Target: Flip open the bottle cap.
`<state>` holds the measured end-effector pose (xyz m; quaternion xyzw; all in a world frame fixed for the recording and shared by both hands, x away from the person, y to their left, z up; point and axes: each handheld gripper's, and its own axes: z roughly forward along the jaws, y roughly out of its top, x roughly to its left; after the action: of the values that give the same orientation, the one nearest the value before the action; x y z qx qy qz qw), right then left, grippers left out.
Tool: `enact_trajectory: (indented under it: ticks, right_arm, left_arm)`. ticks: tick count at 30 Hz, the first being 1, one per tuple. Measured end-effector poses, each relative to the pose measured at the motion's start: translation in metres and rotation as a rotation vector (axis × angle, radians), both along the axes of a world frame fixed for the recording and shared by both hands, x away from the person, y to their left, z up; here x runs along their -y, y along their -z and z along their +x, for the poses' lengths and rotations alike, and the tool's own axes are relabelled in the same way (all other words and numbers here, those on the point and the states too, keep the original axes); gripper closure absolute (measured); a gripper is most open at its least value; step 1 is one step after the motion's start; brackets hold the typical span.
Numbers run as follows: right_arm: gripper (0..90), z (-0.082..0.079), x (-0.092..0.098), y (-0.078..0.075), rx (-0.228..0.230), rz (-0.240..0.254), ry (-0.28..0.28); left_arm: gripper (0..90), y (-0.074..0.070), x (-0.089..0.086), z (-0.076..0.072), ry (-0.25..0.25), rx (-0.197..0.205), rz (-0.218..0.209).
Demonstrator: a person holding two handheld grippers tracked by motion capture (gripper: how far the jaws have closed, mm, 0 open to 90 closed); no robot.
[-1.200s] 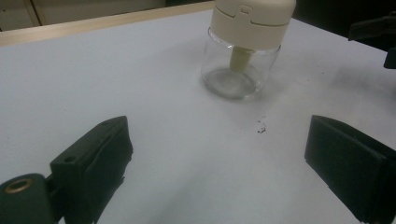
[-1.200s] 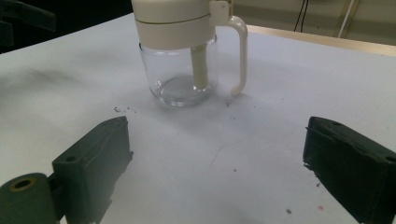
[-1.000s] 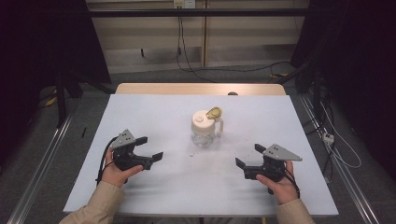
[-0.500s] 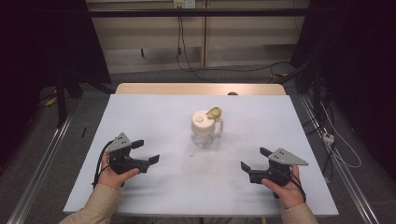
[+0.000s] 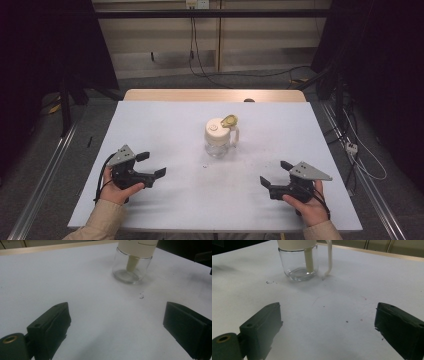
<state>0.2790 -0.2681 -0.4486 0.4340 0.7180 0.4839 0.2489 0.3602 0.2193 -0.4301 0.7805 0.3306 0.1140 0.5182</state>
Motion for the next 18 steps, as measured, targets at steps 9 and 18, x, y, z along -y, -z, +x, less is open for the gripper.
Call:
enact_trajectory:
  ticks: [9, 18]
  right_arm:
    - [7.6, 0.000, 0.000, 0.000, 0.004, -0.004, 0.000]
    - [7.7, -0.001, 0.001, 0.001, 0.001, -0.007, 0.001]
  left_arm:
    - [7.0, 0.000, -0.009, -0.006, 0.001, 0.007, 0.001]
    - [7.0, 0.003, -0.016, -0.010, -0.003, 0.006, 0.007]
